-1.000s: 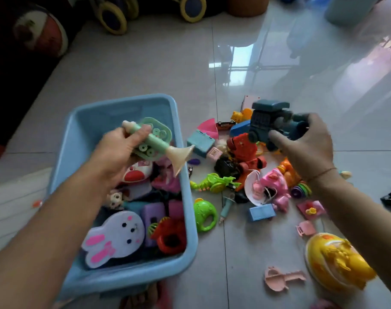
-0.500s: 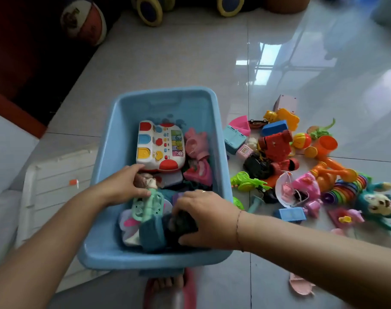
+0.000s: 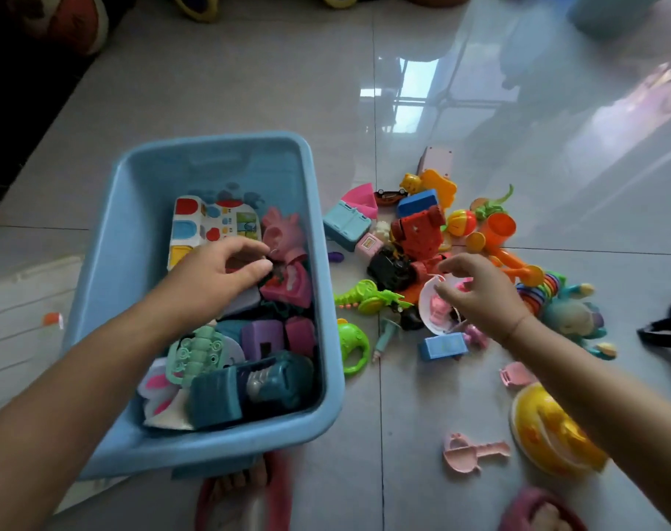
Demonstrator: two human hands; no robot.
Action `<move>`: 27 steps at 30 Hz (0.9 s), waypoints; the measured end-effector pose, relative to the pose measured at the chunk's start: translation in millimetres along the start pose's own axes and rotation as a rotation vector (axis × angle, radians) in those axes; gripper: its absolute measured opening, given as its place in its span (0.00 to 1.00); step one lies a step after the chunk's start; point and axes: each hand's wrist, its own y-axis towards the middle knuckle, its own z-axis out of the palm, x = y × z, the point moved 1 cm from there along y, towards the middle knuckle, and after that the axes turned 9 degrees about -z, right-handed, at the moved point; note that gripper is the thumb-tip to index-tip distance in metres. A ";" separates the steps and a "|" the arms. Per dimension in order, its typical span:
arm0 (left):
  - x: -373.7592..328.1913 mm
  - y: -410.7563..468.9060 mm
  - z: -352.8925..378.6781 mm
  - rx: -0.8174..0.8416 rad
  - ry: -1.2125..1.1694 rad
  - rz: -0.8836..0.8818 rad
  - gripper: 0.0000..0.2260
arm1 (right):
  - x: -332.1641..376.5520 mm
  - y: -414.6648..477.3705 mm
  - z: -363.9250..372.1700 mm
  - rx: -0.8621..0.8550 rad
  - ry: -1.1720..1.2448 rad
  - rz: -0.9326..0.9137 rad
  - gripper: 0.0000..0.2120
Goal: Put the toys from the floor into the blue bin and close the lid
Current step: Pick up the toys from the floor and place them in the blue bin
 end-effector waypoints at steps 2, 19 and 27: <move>-21.9 5.4 22.2 -0.001 -0.048 0.081 0.06 | -36.3 0.8 14.1 0.097 -0.096 0.113 0.22; -71.7 83.7 218.6 0.341 1.142 0.120 0.25 | -79.0 -69.1 46.5 0.247 -0.281 0.025 0.16; -62.8 95.3 225.1 0.255 1.254 0.252 0.13 | -78.2 -68.0 37.9 0.055 0.245 0.340 0.09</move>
